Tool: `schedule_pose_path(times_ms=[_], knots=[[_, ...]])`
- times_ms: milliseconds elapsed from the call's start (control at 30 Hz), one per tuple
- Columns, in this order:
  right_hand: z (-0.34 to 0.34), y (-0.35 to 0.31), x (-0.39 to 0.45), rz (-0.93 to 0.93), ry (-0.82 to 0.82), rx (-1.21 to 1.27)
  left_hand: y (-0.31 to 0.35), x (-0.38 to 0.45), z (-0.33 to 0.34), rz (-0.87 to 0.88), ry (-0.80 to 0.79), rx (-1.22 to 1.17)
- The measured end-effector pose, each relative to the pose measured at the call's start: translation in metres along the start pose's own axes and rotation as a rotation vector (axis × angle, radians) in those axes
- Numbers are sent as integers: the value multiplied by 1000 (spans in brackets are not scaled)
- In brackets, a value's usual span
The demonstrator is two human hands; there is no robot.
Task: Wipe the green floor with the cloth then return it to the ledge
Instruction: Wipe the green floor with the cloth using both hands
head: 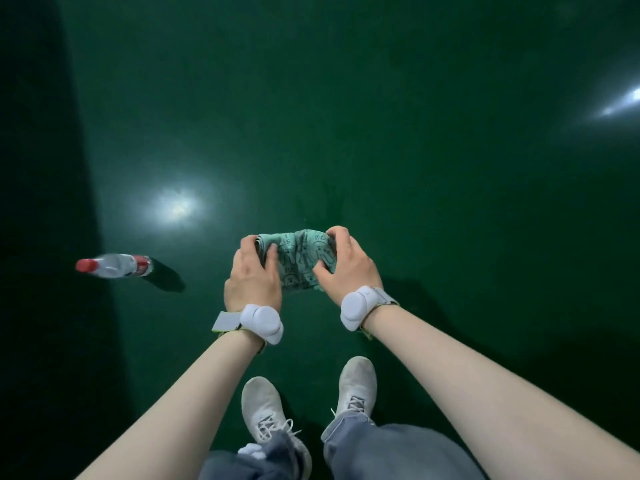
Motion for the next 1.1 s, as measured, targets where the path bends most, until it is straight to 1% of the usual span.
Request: schedule_pose_path(times_ms=[67,133,167,233,300,333,400,533,633,700,800,900,1000,1100], knots=[[32,28,26,-16,-30,-34,-16,13,46,24,-14,47],[50,49,41,-29,-54,-43,-25,22,70,45,-19,66],[82,70,61,-33,-54,-44,-45,35,105,57,-32,86],[108,96,75,-37,-84,-62,-62,46,135,54,-53,112],[151,127,89,-23,-97,-58,-92,57,185,39,-100,131],[158,135,90,-5,-114,-46,-98,59,193,24,-132,140],[198,164,99,13,-107,-48,-125,62,234,41,-151,138],[243,197,102,40,-86,-30,-159,62,271,23,-133,119],[260,207,108,49,4,-21,-172,66,283,42,-65,96],[264,208,110,47,97,-44,-178,67,287,103,-24,76],[271,210,119,46,218,-114,-183,77,294,218,38,107],[272,205,127,8,361,-231,-185,83,296,293,132,145],[288,209,136,-54,403,-353,-194,82,312,364,161,216],[299,207,132,-153,442,-374,-197,75,319,440,181,234]])
Point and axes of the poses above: each hand's wrist, its own x-axis towards the middle knuckle, its own z-axis out of the palm, y = z × x, the point moved 7 cm from there along x, towards the middle knuckle, and after that the axes turned 8 degrees about -x, right-handed, at the moved point
